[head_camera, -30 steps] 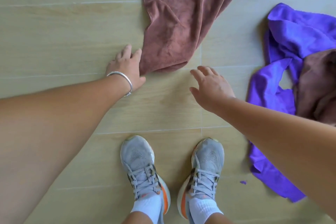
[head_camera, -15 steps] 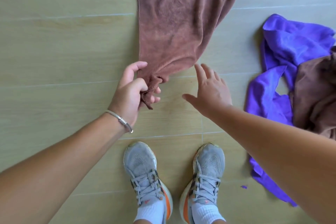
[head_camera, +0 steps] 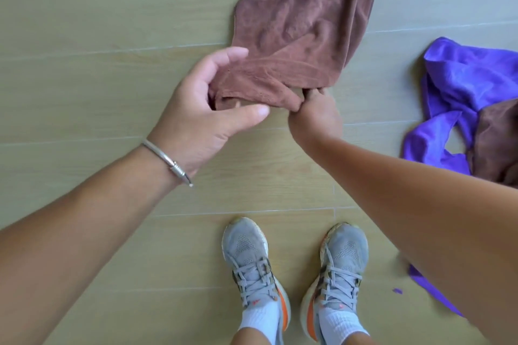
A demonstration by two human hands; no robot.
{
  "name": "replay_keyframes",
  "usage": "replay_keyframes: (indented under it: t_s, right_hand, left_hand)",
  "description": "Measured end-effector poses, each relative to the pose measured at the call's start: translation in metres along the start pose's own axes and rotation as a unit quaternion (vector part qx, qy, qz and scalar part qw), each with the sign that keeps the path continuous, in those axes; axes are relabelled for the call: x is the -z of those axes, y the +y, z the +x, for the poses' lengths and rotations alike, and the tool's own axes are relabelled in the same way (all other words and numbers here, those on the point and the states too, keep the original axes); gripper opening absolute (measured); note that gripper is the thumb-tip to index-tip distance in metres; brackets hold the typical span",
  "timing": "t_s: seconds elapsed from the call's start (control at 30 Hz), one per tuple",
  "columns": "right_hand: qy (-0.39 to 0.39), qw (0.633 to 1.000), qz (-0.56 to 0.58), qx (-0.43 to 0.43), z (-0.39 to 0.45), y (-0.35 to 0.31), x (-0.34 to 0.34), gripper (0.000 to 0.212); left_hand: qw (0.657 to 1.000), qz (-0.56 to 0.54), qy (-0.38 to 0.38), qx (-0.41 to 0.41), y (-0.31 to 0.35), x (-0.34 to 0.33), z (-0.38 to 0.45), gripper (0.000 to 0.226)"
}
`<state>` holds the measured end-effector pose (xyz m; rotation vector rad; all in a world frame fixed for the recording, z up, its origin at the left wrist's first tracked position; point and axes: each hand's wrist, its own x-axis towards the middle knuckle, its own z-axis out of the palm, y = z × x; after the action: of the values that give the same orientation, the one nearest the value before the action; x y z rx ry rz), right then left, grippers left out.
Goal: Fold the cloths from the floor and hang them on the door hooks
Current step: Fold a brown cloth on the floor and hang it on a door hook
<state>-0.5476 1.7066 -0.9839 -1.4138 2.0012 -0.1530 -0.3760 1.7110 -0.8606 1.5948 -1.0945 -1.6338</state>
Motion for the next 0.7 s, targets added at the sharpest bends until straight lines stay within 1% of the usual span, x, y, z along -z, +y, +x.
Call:
replay_keyframes:
  t_s: [0.03,0.07,0.1,0.13,0.2,0.23,0.27,0.3,0.37,0.4,0.47,0.53,0.6,0.7]
  right_hand:
    - [-0.002,1.000,-0.025,0.019,-0.002,0.009,0.008,0.026]
    - [0.000,0.999,-0.045,0.030,-0.006,0.017,0.020,0.023]
    - [0.005,0.997,-0.063,0.038,-0.009,0.024,0.033,0.023]
    - [0.015,0.996,-0.077,0.043,-0.012,0.030,0.047,0.027]
    - [0.038,0.993,-0.094,0.061,-0.021,0.037,0.077,0.037]
    - [0.052,0.991,-0.101,0.068,-0.025,0.037,0.093,0.039]
    - [0.064,0.989,-0.108,0.072,-0.029,0.037,0.108,0.039]
    - [0.072,0.987,-0.117,0.081,-0.034,0.036,0.122,0.039]
    - [0.070,0.980,-0.144,0.120,-0.045,0.037,0.148,0.042]
    - [0.058,0.974,-0.163,0.148,-0.052,0.038,0.159,0.044]
    - [0.016,0.958,-0.209,0.194,-0.068,0.045,0.173,0.042]
    - [-0.036,0.939,-0.266,0.217,-0.089,0.056,0.179,0.039]
    - [-0.083,0.920,-0.304,0.233,-0.114,0.068,0.178,0.043]
    - [-0.150,0.909,-0.298,0.250,-0.151,0.086,0.171,0.048]
  left_hand:
    - [0.997,0.071,0.003,-0.013,0.000,0.009,0.005,0.059]
    - [0.988,0.150,0.007,-0.025,0.002,0.017,0.009,0.059]
    - [0.970,0.239,0.017,-0.034,0.002,0.025,0.014,0.056]
    - [0.941,0.334,0.034,-0.034,0.003,0.032,0.017,0.052]
    - [0.858,0.511,0.059,-0.010,0.008,0.041,0.018,0.044]
    - [0.819,0.571,0.056,0.008,0.010,0.043,0.018,0.041]
    - [0.790,0.611,0.044,0.029,0.011,0.044,0.016,0.039]
    - [0.769,0.636,0.029,0.054,0.012,0.044,0.012,0.038]
    - [0.739,0.666,0.007,0.095,0.012,0.042,0.000,0.037]
    - [0.727,0.679,-0.004,0.104,0.010,0.040,-0.008,0.040]
    - [0.706,0.700,-0.036,0.101,0.003,0.038,-0.030,0.053]
    - [0.699,0.705,-0.071,0.092,-0.005,0.036,-0.055,0.064]
    - [0.692,0.706,-0.109,0.103,-0.017,0.036,-0.081,0.068]
    - [0.674,0.708,-0.163,0.136,-0.038,0.034,-0.118,0.071]
